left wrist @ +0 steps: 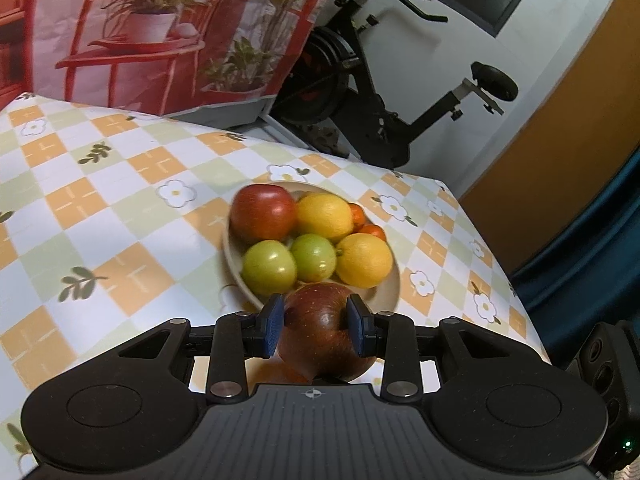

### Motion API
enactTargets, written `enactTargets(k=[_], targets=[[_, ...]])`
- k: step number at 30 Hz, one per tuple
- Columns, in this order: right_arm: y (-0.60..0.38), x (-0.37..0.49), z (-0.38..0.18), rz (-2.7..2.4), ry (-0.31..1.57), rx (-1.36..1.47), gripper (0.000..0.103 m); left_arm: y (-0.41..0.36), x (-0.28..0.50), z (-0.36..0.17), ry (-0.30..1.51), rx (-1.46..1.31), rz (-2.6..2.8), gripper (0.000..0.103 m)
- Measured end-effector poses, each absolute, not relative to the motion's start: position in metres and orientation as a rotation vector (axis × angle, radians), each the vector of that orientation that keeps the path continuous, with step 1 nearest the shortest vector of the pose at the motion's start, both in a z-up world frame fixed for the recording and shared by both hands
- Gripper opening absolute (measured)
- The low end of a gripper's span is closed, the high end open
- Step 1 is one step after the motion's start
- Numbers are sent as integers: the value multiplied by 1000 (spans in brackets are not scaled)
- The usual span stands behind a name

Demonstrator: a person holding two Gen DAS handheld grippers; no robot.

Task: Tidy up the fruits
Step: 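Carry the red apple onto the plate and open the left gripper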

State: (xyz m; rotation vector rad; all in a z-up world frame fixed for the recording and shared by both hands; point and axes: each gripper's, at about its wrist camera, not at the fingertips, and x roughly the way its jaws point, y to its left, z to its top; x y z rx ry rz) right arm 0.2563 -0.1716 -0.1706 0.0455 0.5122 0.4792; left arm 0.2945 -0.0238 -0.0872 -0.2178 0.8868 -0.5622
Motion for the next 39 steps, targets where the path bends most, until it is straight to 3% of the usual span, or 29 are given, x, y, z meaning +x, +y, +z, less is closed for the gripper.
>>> enactTargets(k=[12, 39], targets=[[-221, 271, -179, 436, 523, 30, 50, -78, 316, -92, 921, -155, -595, 36], [-224, 292, -196, 409, 589, 5, 53, -94, 327, -98, 937, -110, -568, 37]])
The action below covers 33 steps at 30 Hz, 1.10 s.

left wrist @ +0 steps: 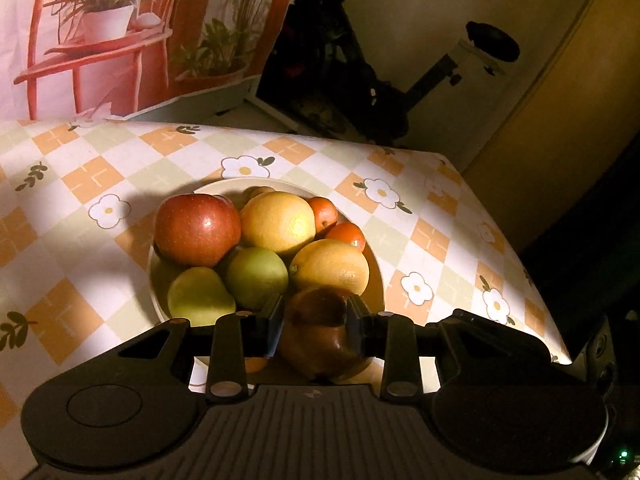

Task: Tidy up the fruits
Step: 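Carry the red apple onto the plate and open the left gripper, then move the left tool to the small brown kiwi and close on it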

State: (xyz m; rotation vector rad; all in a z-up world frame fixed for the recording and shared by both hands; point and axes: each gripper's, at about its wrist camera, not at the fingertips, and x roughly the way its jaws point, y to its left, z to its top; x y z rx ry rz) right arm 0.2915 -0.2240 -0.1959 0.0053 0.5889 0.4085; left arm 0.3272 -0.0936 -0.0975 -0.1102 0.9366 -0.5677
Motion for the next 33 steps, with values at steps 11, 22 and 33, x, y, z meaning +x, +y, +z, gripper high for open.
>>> enactTargets(k=[11, 22, 33], targets=[[-231, 273, -189, 360, 570, 113, 53, -76, 305, -82, 854, -46, -467, 38], [-221, 247, -191, 344, 571, 146, 53, -59, 279, -79, 824, 27, -359, 38], [-206, 230, -193, 357, 587, 129, 53, -38, 250, -84, 812, -8, -327, 38]])
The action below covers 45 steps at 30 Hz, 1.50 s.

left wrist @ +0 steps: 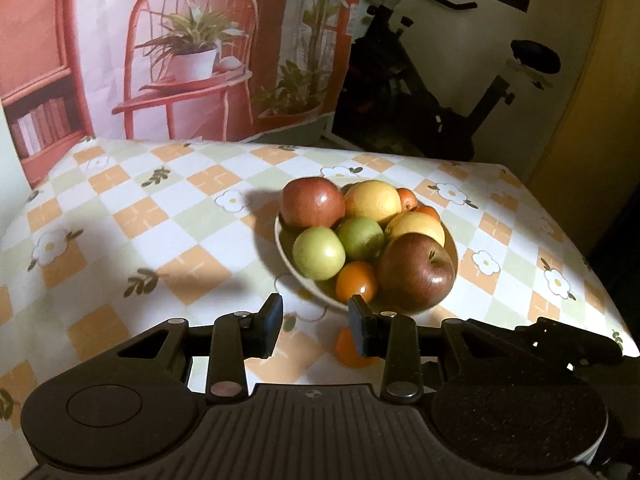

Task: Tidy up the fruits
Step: 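Move the left tool to the small brown kiwi and close on it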

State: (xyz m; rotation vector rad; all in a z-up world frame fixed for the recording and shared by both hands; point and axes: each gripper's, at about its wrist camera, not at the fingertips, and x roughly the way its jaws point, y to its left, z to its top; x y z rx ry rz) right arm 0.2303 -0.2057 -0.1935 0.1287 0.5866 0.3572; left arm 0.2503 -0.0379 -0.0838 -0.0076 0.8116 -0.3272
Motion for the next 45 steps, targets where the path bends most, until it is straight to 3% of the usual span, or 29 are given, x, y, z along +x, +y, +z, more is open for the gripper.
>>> enactTargets(k=[7, 30, 32, 33, 45], targets=[[-199, 226, -197, 372, 593, 115, 50, -20, 229, -97, 827, -65, -344, 44], [-215, 211, -206, 322, 579, 168, 47, -48, 196, -143, 930, -1, -481, 43], [-215, 211, -207, 323, 579, 169, 47, -48, 195, -145, 934, 7, -477, 38], [-215, 211, -207, 323, 579, 169, 47, -47, 195, -146, 937, 8, -477, 29], [-210, 214, -210, 333, 562, 162, 47, -38, 197, -145, 908, -5, -433, 29]])
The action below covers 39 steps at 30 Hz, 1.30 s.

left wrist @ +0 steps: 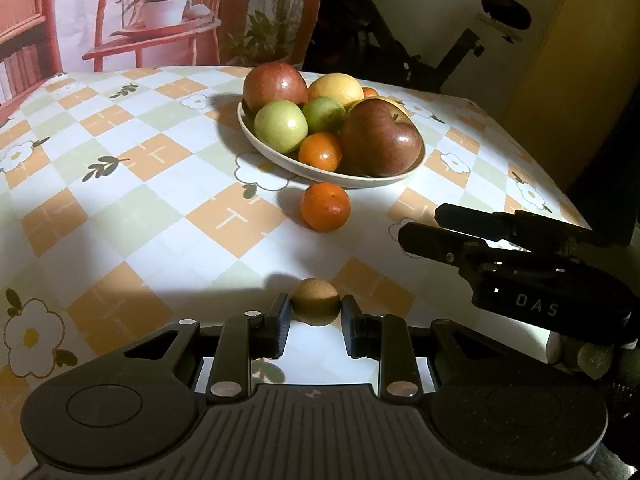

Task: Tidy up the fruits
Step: 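Move the left tool to the small brown kiwi and close on it, then close the right gripper on the tangerine while the left gripper holds the kiwi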

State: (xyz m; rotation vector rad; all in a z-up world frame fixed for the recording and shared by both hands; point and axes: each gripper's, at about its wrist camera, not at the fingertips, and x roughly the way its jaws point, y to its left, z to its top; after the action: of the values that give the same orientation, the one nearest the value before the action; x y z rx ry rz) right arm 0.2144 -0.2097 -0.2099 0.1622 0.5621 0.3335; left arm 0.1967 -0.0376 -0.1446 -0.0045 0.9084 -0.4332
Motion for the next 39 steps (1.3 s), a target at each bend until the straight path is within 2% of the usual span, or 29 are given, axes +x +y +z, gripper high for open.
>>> enactTargets(k=[28, 39], targets=[[-175, 241, -211, 413, 595, 104, 47, -5, 189, -128, 778, -22, -240, 29], [-148, 274, -218, 369, 637, 58, 41, 6, 192, -129, 756, -39, -202, 29]])
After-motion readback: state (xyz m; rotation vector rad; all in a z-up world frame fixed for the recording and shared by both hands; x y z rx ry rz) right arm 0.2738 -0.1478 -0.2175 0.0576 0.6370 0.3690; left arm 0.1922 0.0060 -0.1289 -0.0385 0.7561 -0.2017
